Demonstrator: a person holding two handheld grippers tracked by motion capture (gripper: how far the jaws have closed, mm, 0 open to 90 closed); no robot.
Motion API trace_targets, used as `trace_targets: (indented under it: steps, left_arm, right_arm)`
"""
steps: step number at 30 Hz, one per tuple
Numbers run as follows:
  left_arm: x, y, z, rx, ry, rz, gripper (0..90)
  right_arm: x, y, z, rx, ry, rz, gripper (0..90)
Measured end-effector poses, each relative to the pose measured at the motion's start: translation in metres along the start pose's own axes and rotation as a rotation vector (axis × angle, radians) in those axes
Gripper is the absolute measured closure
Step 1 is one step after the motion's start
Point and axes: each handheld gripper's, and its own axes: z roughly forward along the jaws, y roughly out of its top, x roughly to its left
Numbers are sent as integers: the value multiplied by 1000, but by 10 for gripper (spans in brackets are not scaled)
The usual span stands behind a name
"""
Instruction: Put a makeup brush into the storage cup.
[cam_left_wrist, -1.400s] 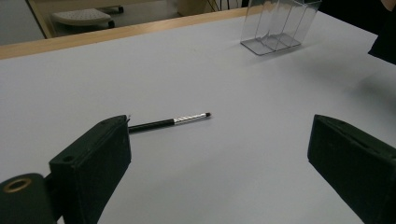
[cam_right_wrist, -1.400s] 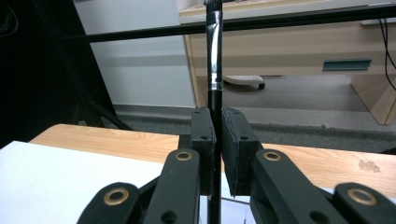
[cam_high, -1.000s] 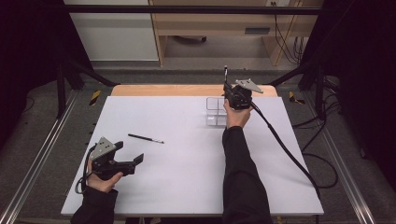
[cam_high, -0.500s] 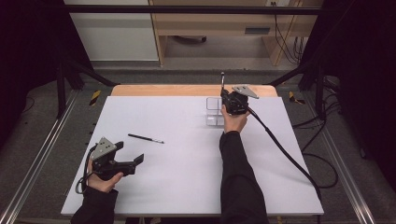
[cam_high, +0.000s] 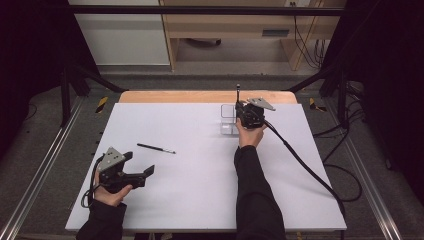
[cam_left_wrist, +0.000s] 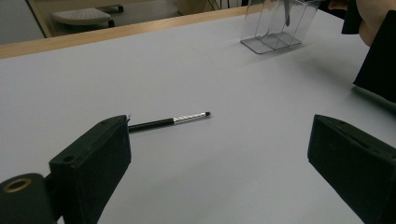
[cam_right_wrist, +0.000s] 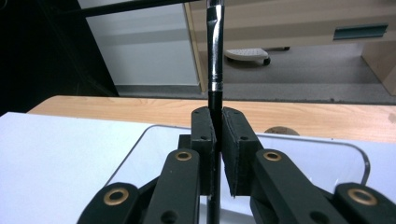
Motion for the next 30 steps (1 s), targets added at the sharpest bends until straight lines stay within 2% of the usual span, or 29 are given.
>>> trace_targets:
  steps: [8, 14, 19, 25, 30]
  left_arm:
    - [-1, 0, 1, 1, -2, 1, 53]
    - [-2, 0, 1, 3, -2, 3, 53]
    - [-2, 0, 2, 4, -1, 6, 53]
    - [-2, 0, 2, 6, -1, 2, 52]
    - [-3, 0, 3, 7, -1, 4, 50]
  right_arm:
    - [2, -6, -7, 19, 5, -6, 829]
    - [3, -2, -19, 36, 32, -26, 716]
    - [4, 1, -37, 22, 65, -43, 622]
    - [6, 1, -58, 44, 130, -61, 450]
    - [3, 2, -79, 54, 154, -69, 328]
